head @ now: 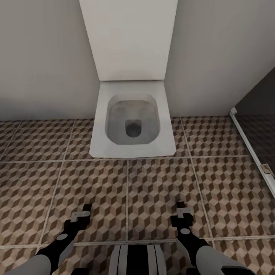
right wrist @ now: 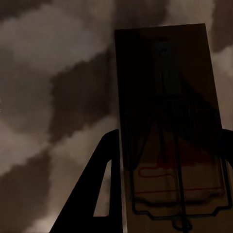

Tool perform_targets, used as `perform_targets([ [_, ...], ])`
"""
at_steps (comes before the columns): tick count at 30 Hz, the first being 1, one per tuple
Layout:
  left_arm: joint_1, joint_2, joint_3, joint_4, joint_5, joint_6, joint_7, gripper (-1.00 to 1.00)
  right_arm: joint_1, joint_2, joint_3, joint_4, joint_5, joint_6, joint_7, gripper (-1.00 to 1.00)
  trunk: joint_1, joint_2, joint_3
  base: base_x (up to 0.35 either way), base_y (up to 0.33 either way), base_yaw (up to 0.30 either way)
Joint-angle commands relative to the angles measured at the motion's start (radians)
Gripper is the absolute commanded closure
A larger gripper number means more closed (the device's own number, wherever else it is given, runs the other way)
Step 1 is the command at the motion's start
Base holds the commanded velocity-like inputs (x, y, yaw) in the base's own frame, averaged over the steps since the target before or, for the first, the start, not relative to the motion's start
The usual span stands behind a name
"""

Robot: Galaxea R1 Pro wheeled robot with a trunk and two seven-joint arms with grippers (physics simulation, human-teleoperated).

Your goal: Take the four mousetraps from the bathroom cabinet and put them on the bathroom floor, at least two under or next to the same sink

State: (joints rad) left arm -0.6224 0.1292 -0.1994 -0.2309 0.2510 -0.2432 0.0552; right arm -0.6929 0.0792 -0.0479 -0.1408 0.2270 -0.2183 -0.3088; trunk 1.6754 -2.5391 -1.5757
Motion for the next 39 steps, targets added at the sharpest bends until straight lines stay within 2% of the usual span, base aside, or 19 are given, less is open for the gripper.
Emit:
perform_targets([
  [1, 0.0, 0.001, -0.02, 0.0, 0.007, 0.035, 0.01, 1.0, 0.0, 0.0, -0.006, 0.001, 0.007, -0.004, -0.001, 1.0, 0.0, 0.0, -0.001, 0.0, 0.0, 0.0],
  [8, 0.0, 0.003, -0.025, -0.01, 0.006, 0.029, 0.0, 1.0, 0.0, 0.001, -0.006, -0.007, 0.009, -0.001, -0.001, 1.0, 0.0, 0.0, -0.001, 0.0, 0.0, 0.0],
  [10, 0.0, 0.003, -0.026, -0.019, -0.003, 0.01, -0.002, 1.0, 0.0, 0.001, -0.006, -0.009, 0.009, 0.001, -0.001, 1.0, 0.0, 0.0, -0.001, 0.0, 0.0, 0.0],
  [14, 0.0, 0.006, -0.029, -0.085, -0.055, -0.044, -0.004, 1.0, 0.0, 0.001, -0.007, -0.013, 0.01, 0.003, -0.001, 1.0, 0.0, 0.0, -0.001, 0.0, 0.0, 0.0],
  [17, 0.0, 0.01, -0.029, -0.142, -0.084, -0.056, -0.003, 1.0, 0.0, 0.001, -0.006, -0.017, 0.011, 0.004, -0.001, 1.0, 0.0, 0.0, -0.001, 0.0, 0.0, 0.0],
  [20, 0.0, 0.015, -0.028, -0.191, -0.096, -0.058, -0.003, 1.0, 0.0, 0.002, -0.006, -0.032, 0.012, 0.006, -0.001, 1.0, 0.0, 0.0, -0.001, 0.0, 0.0, 0.0],
  [28, -0.008, 0.022, -0.026, -0.279, -0.103, 0.037, -0.008, 1.0, 0.0, -0.003, -0.006, -0.096, 0.017, 0.047, 0.008, 1.0, 0.0, 0.0, -0.001, 0.0, 0.0, 0.0],
  [30, -0.019, 0.023, -0.026, -0.281, -0.102, 0.059, -0.016, 1.0, 0.0, -0.007, -0.006, -0.107, 0.017, 0.059, 0.009, 1.0, 0.0, 0.0, -0.001, 0.0, 0.0, 0.0],
  [34, -0.055, 0.034, -0.024, -0.273, -0.094, 0.152, -0.07, 1.0, 0.0, -0.015, -0.007, -0.132, 0.017, 0.076, 0.011, 1.0, 0.0, 0.0, -0.001, 0.0, 0.0, 0.0],
  [39, -0.063, 0.051, -0.016, -0.265, -0.088, 0.192, -0.092, 1.0, -0.001, -0.016, -0.006, -0.139, 0.014, 0.09, 0.011, 1.0, 0.0, 0.0, -0.001, 0.0, 0.0, 0.0],
])
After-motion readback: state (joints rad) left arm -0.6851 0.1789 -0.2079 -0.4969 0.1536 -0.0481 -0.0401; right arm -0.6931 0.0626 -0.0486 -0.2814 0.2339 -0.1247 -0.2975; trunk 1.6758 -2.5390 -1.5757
